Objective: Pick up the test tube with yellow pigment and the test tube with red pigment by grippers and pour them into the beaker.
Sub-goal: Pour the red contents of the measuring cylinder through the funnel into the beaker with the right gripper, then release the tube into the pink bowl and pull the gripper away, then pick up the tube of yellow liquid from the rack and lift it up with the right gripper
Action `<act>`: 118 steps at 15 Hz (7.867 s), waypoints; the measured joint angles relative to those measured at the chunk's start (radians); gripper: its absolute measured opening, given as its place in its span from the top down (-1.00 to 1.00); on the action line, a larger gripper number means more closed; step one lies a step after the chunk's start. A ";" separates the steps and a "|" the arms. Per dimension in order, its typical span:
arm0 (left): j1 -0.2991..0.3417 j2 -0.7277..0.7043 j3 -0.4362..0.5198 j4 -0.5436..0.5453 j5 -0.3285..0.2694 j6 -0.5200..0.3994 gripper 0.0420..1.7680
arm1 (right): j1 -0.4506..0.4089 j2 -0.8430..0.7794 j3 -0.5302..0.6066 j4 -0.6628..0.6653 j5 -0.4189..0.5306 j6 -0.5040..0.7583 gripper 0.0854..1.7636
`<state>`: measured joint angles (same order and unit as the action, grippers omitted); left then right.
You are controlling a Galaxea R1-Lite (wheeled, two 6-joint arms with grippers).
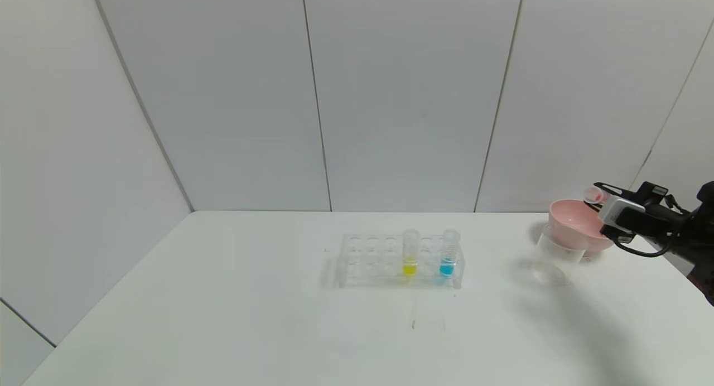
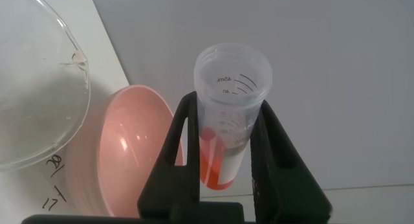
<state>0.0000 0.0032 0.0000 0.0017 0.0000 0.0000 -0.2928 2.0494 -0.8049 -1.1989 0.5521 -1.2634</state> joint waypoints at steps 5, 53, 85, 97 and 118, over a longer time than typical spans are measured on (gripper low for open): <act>0.000 0.000 0.000 0.000 0.000 0.000 -1.00 | 0.006 0.000 -0.002 0.000 -0.002 -0.035 0.49; 0.000 0.000 0.000 0.000 0.000 0.000 -1.00 | 0.033 -0.002 0.044 -0.071 -0.043 -0.542 0.49; 0.000 0.000 0.000 0.000 0.000 0.000 -1.00 | 0.093 0.022 -0.123 0.117 -0.563 1.052 -0.61; 0.000 0.000 0.000 0.000 0.000 0.000 -1.00 | 0.377 -0.333 0.412 0.052 -0.603 1.287 -0.87; 0.000 0.000 0.000 0.000 0.000 0.000 -1.00 | 1.173 -0.110 0.324 -0.094 -1.206 1.370 -0.92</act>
<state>0.0000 0.0036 0.0000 0.0017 0.0000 0.0000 0.8798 1.9398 -0.4804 -1.2928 -0.6534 0.1064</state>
